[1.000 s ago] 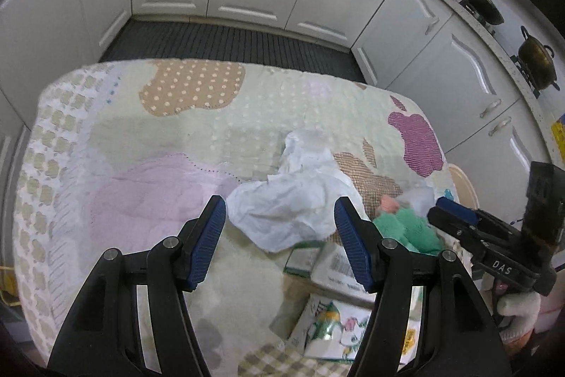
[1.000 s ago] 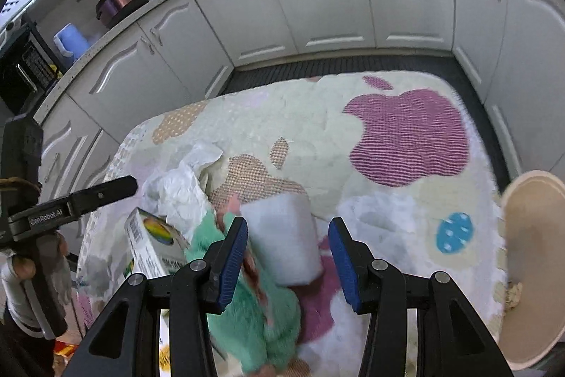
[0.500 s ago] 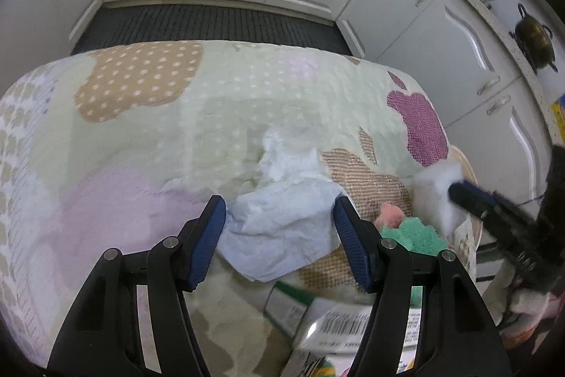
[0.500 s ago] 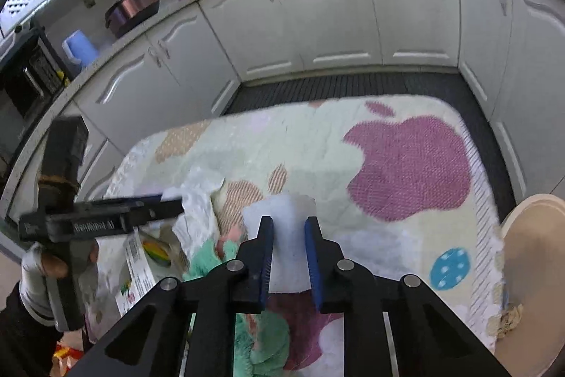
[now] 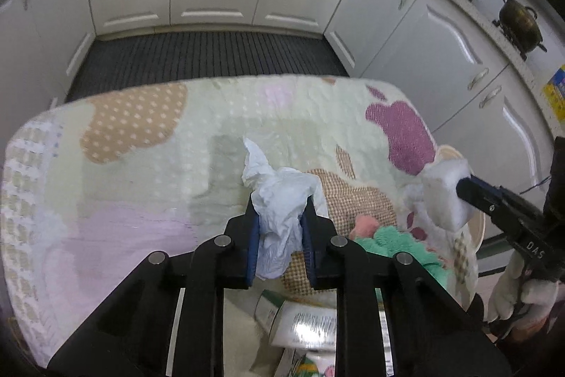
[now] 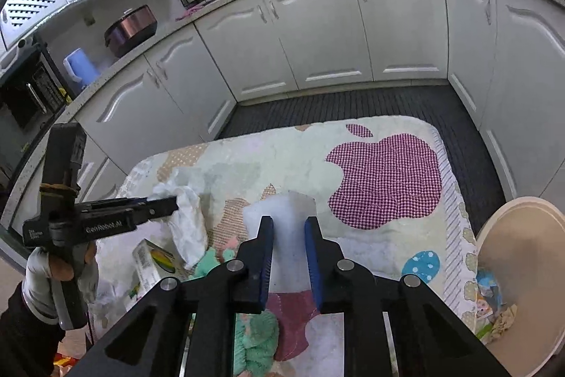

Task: Collect trash
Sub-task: 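Grasp the white tissue with the left gripper while the right gripper grasps the white foam block, then carry the tissue and foam block over the bin and open both grippers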

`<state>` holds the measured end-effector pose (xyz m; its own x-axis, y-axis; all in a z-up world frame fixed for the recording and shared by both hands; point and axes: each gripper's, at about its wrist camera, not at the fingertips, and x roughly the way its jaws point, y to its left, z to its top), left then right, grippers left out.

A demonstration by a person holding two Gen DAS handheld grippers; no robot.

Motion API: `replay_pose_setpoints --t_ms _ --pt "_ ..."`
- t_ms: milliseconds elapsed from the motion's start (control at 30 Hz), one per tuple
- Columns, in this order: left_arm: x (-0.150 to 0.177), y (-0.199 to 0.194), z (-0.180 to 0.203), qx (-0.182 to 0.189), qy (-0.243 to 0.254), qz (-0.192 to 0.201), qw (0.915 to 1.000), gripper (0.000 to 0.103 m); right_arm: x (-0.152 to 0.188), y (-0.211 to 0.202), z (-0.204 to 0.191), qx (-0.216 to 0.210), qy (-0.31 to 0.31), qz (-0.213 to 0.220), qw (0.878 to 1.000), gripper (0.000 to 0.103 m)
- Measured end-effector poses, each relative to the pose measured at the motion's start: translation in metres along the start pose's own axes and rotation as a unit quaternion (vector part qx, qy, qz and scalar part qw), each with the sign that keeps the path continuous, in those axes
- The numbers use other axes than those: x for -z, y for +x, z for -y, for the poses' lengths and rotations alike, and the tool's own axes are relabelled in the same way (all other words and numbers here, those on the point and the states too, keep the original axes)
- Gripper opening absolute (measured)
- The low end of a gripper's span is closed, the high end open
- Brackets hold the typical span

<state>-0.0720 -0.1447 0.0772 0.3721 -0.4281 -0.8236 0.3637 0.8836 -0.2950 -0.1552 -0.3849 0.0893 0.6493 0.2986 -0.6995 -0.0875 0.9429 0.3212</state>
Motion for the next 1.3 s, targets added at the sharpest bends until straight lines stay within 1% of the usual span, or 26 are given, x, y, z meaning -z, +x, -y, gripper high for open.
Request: replay_pose_setpoints --t_ms 200,433,733,1000,1300 --pt "0.0 -0.025 0.006 -0.015 0.01 0.028 0.9995 0.018 0.002 -0.008 -0.007 -0.007 -0.007 0.006 1.0 0.017" --pt "0.008 -0.039 0.022 -0.024 0.022 0.052 0.9981 0.018 0.005 -0.014 -0.017 -0.006 -0.016 0.009 1.0 0.017" --pt "0.02 -0.051 0.045 -0.034 0.036 0.078 0.9957 0.018 0.007 -0.026 -0.017 -0.002 -0.004 0.023 1.0 0.017" --pt "0.025 -0.052 0.074 -0.033 0.055 0.09 0.9938 0.018 0.008 -0.04 -0.01 0.006 0.007 0.035 0.999 0.017" --pt "0.028 -0.05 0.095 -0.031 0.069 0.092 0.9929 0.018 0.013 -0.049 0.002 0.01 0.022 0.042 0.999 0.017"
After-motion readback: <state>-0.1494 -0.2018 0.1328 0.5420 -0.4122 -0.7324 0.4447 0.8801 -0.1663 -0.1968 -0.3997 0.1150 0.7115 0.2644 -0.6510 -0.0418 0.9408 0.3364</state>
